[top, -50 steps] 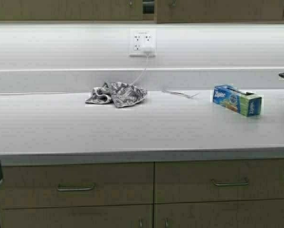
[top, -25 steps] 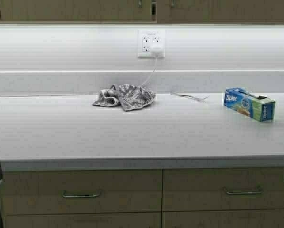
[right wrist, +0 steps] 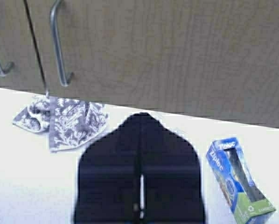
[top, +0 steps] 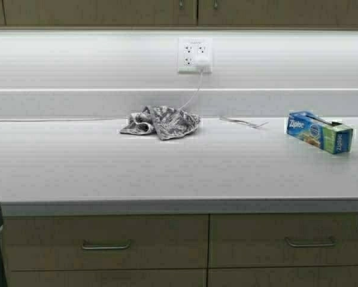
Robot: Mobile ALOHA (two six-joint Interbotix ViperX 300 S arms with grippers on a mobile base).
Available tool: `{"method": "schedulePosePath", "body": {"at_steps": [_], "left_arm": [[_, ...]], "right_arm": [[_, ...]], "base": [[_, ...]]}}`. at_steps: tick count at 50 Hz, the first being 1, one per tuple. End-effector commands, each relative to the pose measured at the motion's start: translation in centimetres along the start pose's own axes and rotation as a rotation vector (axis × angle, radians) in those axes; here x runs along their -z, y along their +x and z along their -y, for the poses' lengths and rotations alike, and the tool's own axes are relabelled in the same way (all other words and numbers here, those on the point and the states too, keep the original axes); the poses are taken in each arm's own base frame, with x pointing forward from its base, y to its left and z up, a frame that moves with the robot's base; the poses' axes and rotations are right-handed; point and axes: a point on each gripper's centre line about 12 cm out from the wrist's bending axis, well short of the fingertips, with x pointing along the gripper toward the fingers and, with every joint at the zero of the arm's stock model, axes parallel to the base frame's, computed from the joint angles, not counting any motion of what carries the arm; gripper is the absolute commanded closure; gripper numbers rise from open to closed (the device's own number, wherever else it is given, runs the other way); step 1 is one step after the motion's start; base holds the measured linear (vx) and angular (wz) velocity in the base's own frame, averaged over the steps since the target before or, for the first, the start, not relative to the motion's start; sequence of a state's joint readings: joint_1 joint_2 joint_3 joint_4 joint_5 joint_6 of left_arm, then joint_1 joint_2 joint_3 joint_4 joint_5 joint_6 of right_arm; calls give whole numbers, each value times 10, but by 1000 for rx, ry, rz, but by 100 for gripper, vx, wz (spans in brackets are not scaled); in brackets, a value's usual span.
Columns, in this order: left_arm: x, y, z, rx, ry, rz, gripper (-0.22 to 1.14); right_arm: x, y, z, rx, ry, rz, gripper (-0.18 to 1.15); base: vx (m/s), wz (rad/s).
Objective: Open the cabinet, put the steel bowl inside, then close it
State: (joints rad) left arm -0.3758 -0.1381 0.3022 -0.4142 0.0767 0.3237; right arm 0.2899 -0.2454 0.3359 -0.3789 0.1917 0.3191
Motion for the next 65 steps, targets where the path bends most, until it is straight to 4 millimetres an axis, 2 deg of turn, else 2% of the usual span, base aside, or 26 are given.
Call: {"method": "schedulePosePath", "body": {"at_steps": [1,65], "left_arm": [[-11,-10,1,-3,4,45,87],[-9,-10,1,-2,1,40,87]], "right_arm": [[-11,-8,1,1,6,36,91],[-8,-8,1,0,0,26,91]], "base": [[0,0],[0,0]]}}
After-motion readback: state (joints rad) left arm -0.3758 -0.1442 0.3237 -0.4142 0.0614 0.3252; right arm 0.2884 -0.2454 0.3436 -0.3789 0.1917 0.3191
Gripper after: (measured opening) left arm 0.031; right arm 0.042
